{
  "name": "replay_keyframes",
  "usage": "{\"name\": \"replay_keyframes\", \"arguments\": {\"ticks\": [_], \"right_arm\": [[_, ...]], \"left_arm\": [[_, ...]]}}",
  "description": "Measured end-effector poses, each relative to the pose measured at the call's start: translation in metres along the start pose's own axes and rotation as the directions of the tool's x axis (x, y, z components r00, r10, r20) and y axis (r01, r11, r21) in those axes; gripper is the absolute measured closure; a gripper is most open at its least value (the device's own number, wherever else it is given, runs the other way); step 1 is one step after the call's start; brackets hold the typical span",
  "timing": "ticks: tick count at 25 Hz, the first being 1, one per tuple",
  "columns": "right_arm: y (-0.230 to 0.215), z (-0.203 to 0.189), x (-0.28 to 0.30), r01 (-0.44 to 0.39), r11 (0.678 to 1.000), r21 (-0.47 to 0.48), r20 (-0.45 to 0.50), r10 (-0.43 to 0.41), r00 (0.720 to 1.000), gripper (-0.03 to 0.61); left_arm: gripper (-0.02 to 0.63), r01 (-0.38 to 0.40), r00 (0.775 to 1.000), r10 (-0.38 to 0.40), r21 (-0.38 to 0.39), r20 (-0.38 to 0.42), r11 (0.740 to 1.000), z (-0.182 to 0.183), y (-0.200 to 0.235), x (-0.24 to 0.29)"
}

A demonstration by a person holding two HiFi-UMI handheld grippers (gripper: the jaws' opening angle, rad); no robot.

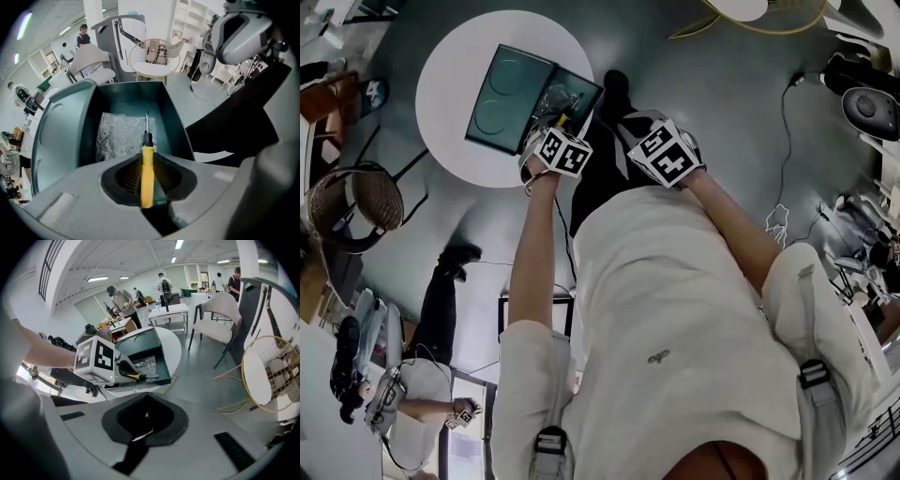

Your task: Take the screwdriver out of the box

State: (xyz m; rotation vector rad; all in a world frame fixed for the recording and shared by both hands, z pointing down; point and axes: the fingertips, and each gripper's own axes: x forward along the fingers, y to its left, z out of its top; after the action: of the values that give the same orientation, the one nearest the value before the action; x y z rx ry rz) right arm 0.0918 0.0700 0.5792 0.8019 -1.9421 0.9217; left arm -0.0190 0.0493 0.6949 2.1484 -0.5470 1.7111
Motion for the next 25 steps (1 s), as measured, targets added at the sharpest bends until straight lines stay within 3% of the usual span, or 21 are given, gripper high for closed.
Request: {"name": "replay_keyframes", "arguments": {"ticks": [5, 14, 19, 25], "right_arm": [[0.001, 0.003, -0.002, 0.003, 1.000, -0.010, 0.010, -0.002, 1.000, 0.571], [0.009, 0.019, -0.007, 0.009, 0.998, -0.059, 0.035, -0.007, 0.999, 0.571], [0.023, 0.031, -0.005, 0.016, 0.995, -0.095, 0.054, -0.011, 0.998, 0.571], [0.038, 0.050, -0.006, 0.025, 0.992, -0.127, 0.084, -0.014, 0.996, 0.571]], "left_arm": [[0.529, -0.022, 1.000, 0.022, -0.015, 0.005, 1.000, -0.002, 0.004, -0.005], [0.531, -0.044, 0.995, 0.053, -0.100, 0.087, 0.994, 0.000, 0.009, -0.030], [0.532, -0.038, 0.982, 0.074, -0.202, 0.175, 0.979, -0.005, 0.012, -0.056], [0.532, -0.032, 0.950, 0.129, -0.322, 0.284, 0.946, -0.013, 0.017, -0.097]]}}
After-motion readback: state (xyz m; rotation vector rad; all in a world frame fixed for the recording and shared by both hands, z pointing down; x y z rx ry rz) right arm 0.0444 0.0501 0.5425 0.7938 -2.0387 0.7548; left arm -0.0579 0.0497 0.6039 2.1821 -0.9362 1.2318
